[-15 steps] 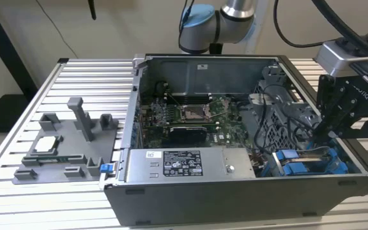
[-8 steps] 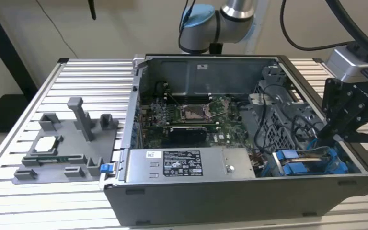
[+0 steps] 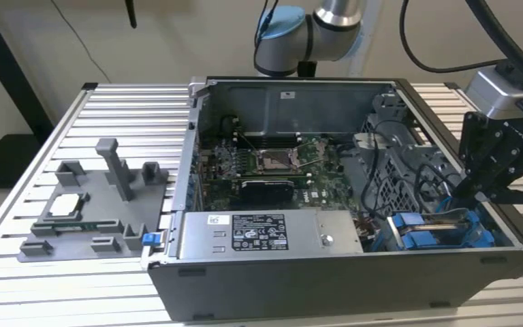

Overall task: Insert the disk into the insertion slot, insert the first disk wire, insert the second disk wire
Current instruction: 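Insert the first disk wire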

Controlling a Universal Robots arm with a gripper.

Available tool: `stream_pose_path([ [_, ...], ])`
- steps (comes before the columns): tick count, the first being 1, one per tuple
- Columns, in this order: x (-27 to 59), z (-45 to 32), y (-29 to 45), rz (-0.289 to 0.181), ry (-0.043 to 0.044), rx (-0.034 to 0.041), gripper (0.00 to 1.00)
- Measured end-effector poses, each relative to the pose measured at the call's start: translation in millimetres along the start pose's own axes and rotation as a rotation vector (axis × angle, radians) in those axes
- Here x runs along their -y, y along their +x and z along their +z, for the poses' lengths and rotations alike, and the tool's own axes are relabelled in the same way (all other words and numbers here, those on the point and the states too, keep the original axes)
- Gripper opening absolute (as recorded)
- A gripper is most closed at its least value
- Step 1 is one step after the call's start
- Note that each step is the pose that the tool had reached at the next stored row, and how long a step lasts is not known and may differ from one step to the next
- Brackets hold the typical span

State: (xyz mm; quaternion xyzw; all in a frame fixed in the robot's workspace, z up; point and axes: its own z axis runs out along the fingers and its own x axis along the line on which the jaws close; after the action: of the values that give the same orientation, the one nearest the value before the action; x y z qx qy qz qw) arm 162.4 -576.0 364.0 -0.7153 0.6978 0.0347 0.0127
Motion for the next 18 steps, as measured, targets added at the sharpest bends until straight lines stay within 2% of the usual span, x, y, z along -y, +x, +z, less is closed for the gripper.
stream_pose_path([
  [3, 0.0, 0.0, 0.1, 0.0, 0.0, 0.0009, 0.0],
  [6, 0.1, 0.5, 0.1, 0.0, -0.0016, 0.0182, 0.0],
  [8, 0.8, 1.9, 0.3, 0.0, -0.0051, 0.024, 0.0],
  [18, 5.4, 12.4, 1.3, 0.002, -0.0257, 0.0257, 0.0],
])
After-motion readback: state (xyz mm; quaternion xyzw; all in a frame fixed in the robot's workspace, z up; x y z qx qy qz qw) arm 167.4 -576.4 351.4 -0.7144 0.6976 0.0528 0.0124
